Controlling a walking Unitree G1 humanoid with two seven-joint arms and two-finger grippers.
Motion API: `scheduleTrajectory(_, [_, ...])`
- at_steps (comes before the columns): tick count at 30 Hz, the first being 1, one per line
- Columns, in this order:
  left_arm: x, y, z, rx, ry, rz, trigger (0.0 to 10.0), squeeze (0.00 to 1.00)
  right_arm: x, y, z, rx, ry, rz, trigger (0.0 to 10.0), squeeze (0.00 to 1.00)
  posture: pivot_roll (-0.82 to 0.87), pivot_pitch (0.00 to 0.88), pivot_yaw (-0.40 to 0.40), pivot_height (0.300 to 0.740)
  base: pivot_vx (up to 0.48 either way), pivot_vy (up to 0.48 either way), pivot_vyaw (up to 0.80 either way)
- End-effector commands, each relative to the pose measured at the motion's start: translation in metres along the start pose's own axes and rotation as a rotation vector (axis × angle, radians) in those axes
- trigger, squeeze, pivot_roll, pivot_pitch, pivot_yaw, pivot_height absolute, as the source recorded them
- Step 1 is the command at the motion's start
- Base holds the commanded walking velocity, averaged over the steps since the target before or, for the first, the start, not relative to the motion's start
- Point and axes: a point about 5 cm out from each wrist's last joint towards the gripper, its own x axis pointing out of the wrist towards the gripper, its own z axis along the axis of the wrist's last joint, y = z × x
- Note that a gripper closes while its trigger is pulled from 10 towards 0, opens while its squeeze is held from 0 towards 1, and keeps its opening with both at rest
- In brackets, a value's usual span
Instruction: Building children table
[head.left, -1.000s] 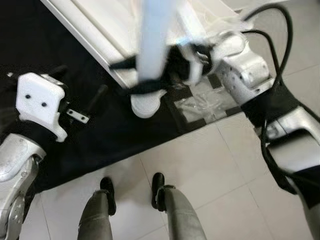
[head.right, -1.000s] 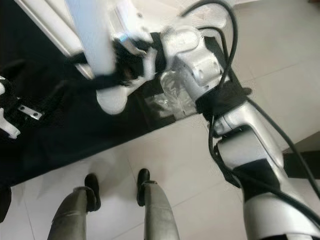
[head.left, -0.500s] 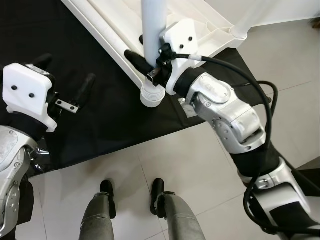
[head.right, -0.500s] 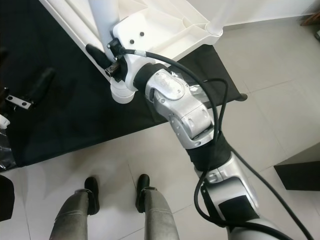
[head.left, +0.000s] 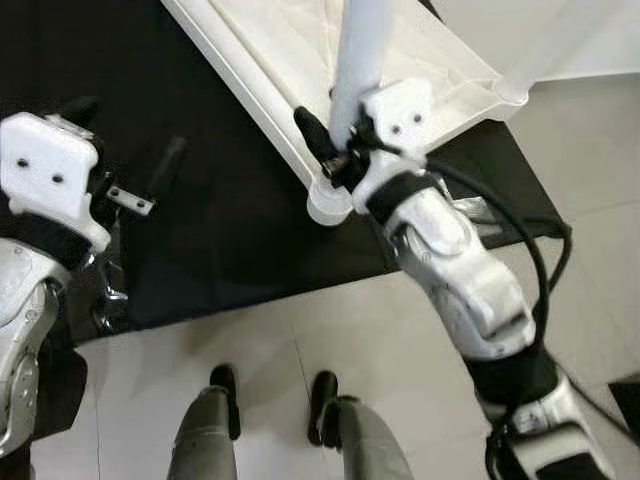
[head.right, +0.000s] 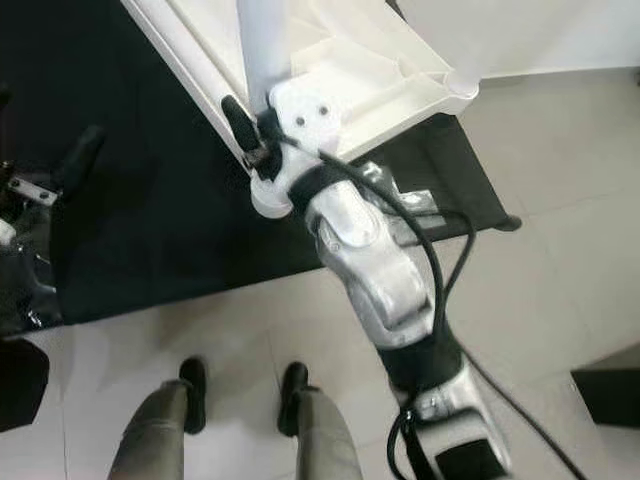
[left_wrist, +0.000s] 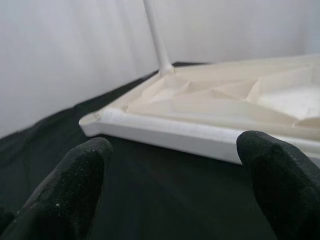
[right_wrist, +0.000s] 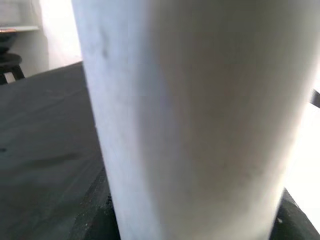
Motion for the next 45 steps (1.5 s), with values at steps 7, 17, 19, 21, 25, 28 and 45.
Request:
scheduleTrajectory(7, [0.0,-0.002,0.0,0.016,-0.004,-0.025,10.0,0.0,-0.027,-0.007,-0.056,0.119,0.212,-0.114,10.0,0.0,0.07,0.38,-0.102,0.74,0.0,0.0,0.0])
scheduleTrajectory(17, [0.005,-0.003,0.001,0.015,-0.015,-0.052,10.0,0.0,-0.02,0.012,-0.026,0.138,0.067,0.451,10.0,0.0,0.08,0.373,-0.085,0.74,0.0,0.0,0.0])
scheduleTrajectory(19, [0.006,-0.004,0.001,0.013,-0.016,-0.057,10.0,0.0,-0.025,0.004,-0.013,0.081,0.037,0.676,10.0,0.0,0.08,0.37,-0.085,0.74,0.0,0.0,0.0])
scheduleTrajectory(21, [0.006,-0.004,0.001,0.013,-0.016,-0.057,10.0,0.0,-0.025,0.004,-0.013,0.081,0.037,0.676,10.0,0.0,0.08,0.37,-0.085,0.74,0.0,0.0,0.0])
scheduleTrajectory(25, [0.007,-0.006,0.0,0.006,-0.022,-0.066,10.0,0.0,-0.026,-0.035,0.005,0.005,0.108,0.971,10.0,0.0,0.07,0.36,-0.093,0.74,0.0,0.0,0.0])
scheduleTrajectory(28, [0.007,-0.007,0.0,0.004,-0.023,-0.067,10.0,0.0,-0.013,-0.049,0.01,-0.061,0.107,0.968,10.0,0.0,0.07,0.359,-0.097,0.74,0.0,0.0,0.0])
scheduleTrajectory(45, [0.006,-0.01,-0.002,-0.007,-0.007,-0.09,10.0,0.0,0.026,-0.062,0.035,0.125,-0.05,1.07,10.0,0.0,0.08,0.385,-0.095,0.74,0.0,0.0,0.0])
